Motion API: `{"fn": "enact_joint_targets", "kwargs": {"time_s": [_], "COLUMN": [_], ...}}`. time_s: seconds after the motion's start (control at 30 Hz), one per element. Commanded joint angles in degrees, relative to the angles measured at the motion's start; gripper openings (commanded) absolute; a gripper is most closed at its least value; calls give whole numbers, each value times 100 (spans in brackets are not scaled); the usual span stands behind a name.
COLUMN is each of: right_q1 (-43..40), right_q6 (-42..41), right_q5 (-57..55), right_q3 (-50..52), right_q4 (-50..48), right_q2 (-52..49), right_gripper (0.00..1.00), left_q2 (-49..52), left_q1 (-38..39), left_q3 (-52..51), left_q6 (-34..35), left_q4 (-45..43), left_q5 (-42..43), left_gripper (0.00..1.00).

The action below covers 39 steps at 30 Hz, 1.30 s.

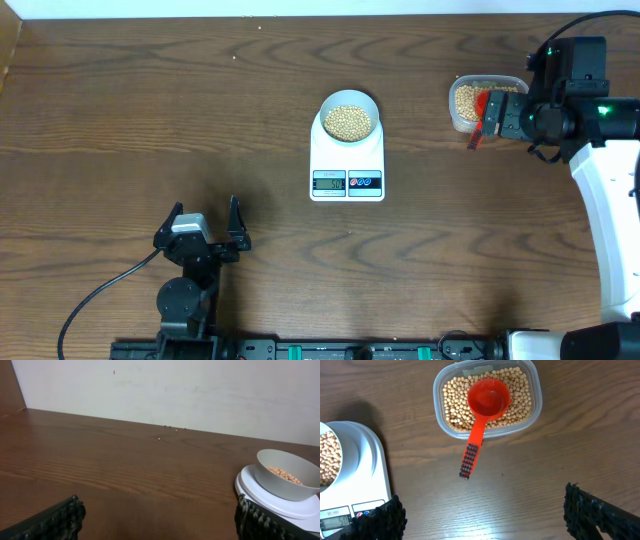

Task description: Scoop item into bowl and weigh 50g on scale

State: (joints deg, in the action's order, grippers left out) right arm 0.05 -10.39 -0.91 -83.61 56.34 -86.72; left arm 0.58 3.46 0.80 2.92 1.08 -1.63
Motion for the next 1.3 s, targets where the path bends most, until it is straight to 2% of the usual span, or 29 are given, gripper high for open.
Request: {"fn": "enact_joint_targets", "kwargs": {"time_s": [0.0,1.27], "right_q1": [-83,-83], "right_q6": [17,57], "right_q5": [-44,-111], "right_q3": [-103,-103], "right_q4": [13,-4], "right_q2": [46,46], "right_gripper": [99,99], "left_q2": [-50,-35], "left_q1": [-31,-28], "left_q3": [-57,-57], "left_q6": [-72,-70], "left_q4": [302,295], "left_q5": [-98,-98], "left_gripper": [98,98]}}
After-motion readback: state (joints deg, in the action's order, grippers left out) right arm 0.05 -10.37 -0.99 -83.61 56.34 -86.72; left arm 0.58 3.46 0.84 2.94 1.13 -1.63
